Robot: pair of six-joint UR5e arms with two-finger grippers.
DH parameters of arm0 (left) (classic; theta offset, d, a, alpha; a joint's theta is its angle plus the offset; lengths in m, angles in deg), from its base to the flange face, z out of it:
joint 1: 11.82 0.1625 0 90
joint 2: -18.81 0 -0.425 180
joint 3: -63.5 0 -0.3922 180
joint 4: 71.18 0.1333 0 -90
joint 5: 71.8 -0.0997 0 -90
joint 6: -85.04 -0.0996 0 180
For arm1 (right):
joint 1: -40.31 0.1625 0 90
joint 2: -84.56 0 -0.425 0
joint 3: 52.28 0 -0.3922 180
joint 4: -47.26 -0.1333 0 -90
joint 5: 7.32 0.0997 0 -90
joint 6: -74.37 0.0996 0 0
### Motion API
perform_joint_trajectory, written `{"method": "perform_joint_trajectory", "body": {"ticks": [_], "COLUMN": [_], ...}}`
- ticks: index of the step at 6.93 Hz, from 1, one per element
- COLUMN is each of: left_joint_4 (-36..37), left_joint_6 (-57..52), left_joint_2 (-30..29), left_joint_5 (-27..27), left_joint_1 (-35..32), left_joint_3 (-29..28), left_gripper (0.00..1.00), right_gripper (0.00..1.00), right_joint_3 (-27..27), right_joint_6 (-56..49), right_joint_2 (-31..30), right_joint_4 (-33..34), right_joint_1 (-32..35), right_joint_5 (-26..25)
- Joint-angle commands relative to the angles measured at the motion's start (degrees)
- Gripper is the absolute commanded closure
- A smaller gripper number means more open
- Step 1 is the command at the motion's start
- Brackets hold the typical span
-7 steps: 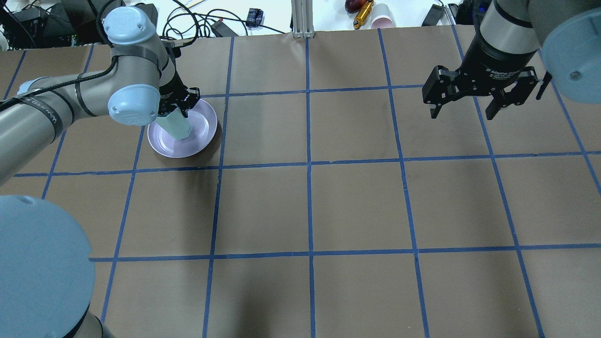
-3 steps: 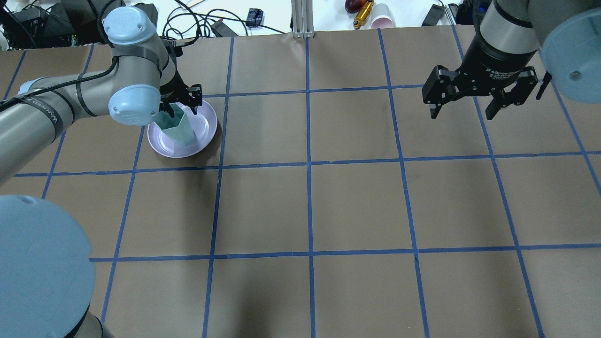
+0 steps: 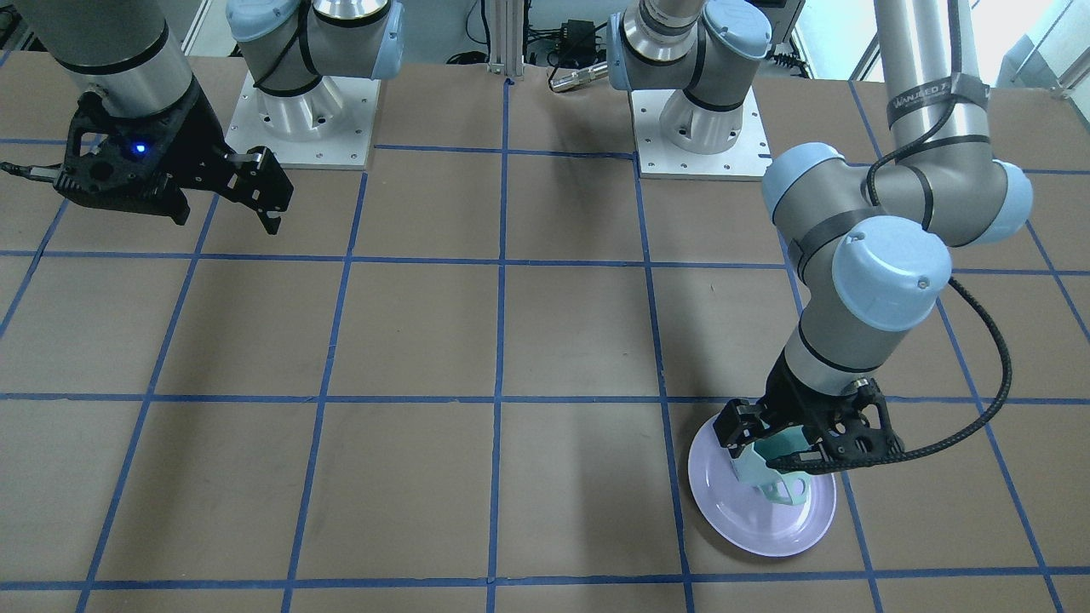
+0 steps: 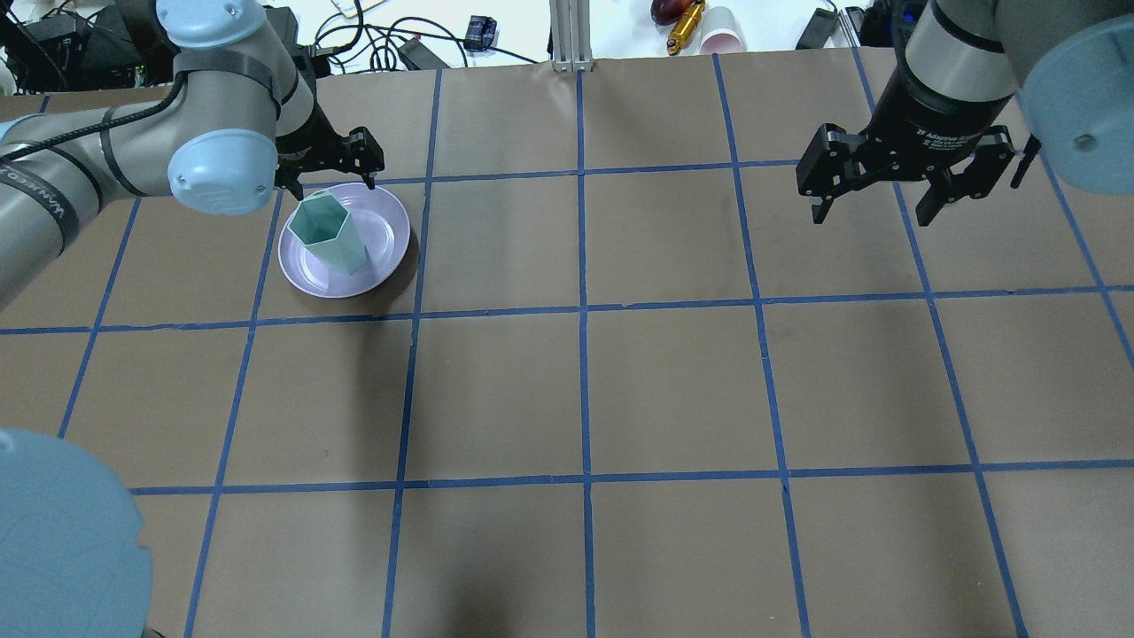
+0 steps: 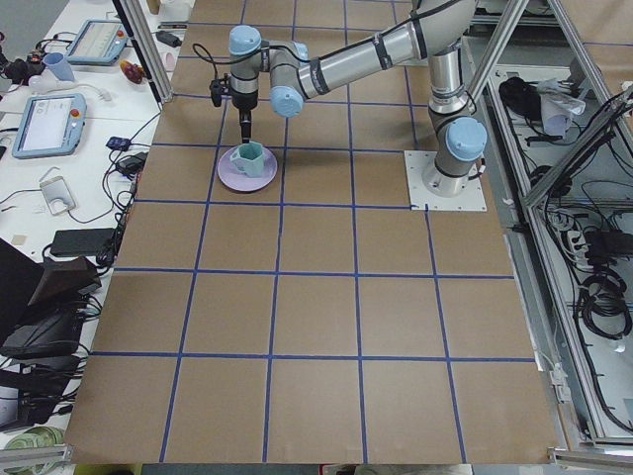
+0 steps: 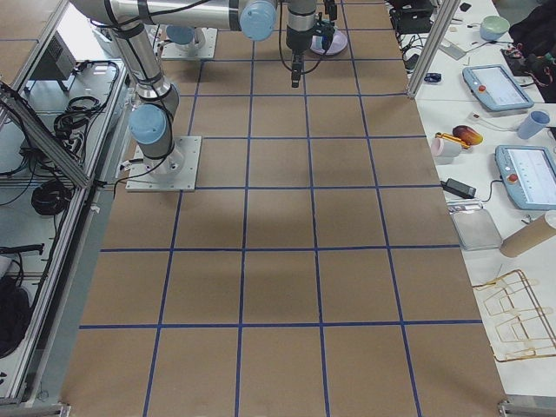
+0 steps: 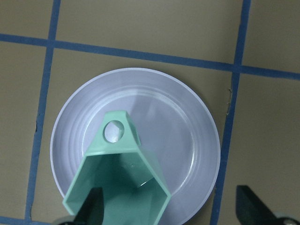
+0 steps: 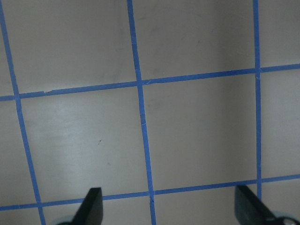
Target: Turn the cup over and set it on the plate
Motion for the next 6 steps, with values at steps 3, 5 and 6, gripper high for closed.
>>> {"method": "perform_joint_trajectory", "body": {"ticks": [3, 5, 6], "left_joint_4": [-18.3, -22.6, -22.9], "left_joint_6": [0.1, 0.5, 0.5], "left_joint_2": [8.0, 10.5, 11.3], "left_joint_5": [0.2, 0.3, 1.2], "left_joint_1": [0.1, 0.1, 0.1], "left_joint_3": [-5.7, -5.7, -5.1], "left_gripper": [0.0, 0.0, 0.0], "right_gripper": [0.0, 0.0, 0.0], "right_joint_3": [0.0, 0.0, 0.0], "right_joint_6": [0.0, 0.0, 0.0], "right_joint_2": [0.0, 0.0, 0.0], "right_joint_4": [0.0, 0.0, 0.0], "right_joint_1": [0.0, 0.0, 0.0], "right_joint_5": [-0.1, -0.1, -0.1]}}
